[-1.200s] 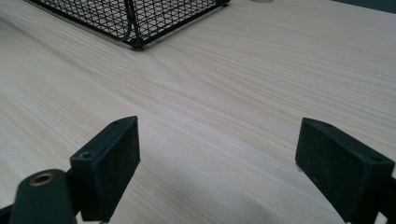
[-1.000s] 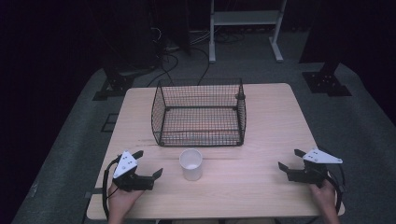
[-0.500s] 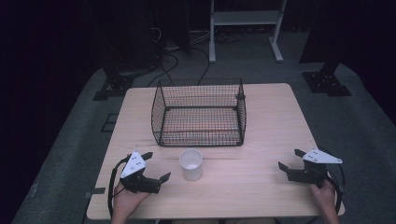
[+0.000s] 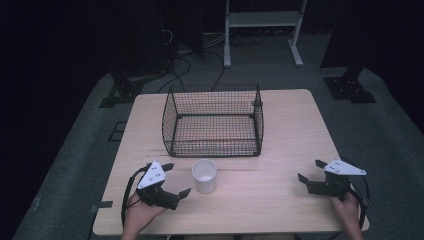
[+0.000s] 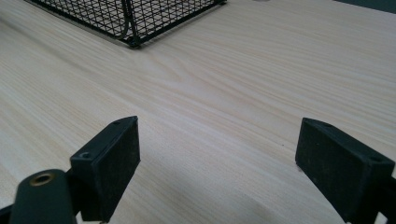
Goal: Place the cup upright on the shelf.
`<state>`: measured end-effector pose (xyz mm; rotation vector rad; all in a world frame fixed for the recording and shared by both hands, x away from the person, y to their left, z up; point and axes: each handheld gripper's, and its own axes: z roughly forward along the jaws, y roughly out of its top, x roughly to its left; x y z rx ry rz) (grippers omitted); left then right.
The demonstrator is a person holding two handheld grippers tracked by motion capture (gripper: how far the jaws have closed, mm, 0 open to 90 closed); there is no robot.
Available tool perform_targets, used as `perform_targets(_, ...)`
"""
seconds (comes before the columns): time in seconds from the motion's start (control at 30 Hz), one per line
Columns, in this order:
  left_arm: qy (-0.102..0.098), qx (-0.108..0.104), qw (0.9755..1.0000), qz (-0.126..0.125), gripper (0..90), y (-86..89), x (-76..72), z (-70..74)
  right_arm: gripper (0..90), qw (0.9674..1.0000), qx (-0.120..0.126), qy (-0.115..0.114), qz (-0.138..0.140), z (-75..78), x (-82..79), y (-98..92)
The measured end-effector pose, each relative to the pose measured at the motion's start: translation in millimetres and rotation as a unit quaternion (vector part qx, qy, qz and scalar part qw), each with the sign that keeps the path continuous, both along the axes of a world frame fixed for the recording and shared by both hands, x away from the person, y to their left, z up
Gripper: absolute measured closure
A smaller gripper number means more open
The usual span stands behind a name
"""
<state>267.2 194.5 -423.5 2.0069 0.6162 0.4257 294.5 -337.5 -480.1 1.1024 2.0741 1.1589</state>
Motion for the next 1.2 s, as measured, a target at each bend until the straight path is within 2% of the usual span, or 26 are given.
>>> perform_targets(0.17,0.006,0.004,0.9999,-0.012,2.2,-4.9,1.7,2.2,13.1,1.0000,0.000,0.000,0.000,0.0,0.2,-0.1)
perform_targets(0.4,0.012,0.021,0.9994,-0.025,2.2,-14.7,6.1,3.9,13.1,1.0000,0.000,0.000,0.000,0.0,0.1,-0.1)
perform_targets(0.67,0.030,0.034,0.9980,-0.044,2.2,-26.5,13.6,1.5,13.1,1.0000,0.001,0.000,0.001,0.0,0.0,-0.1)
perform_targets(0.77,0.034,0.040,0.9975,-0.047,2.2,-29.1,15.3,1.5,13.1,1.0000,0.001,0.000,0.001,0.0,0.1,-0.1)
perform_targets(0.9,0.039,0.037,0.9972,-0.051,2.2,-31.9,18.5,1.7,13.1,1.0000,0.000,0.000,0.002,0.0,0.0,-0.1)
perform_targets(1.2,0.051,0.051,0.9958,-0.056,2.2,-39.4,24.7,-1.2,13.1,1.0000,0.000,0.000,0.002,0.0,0.0,-0.1)
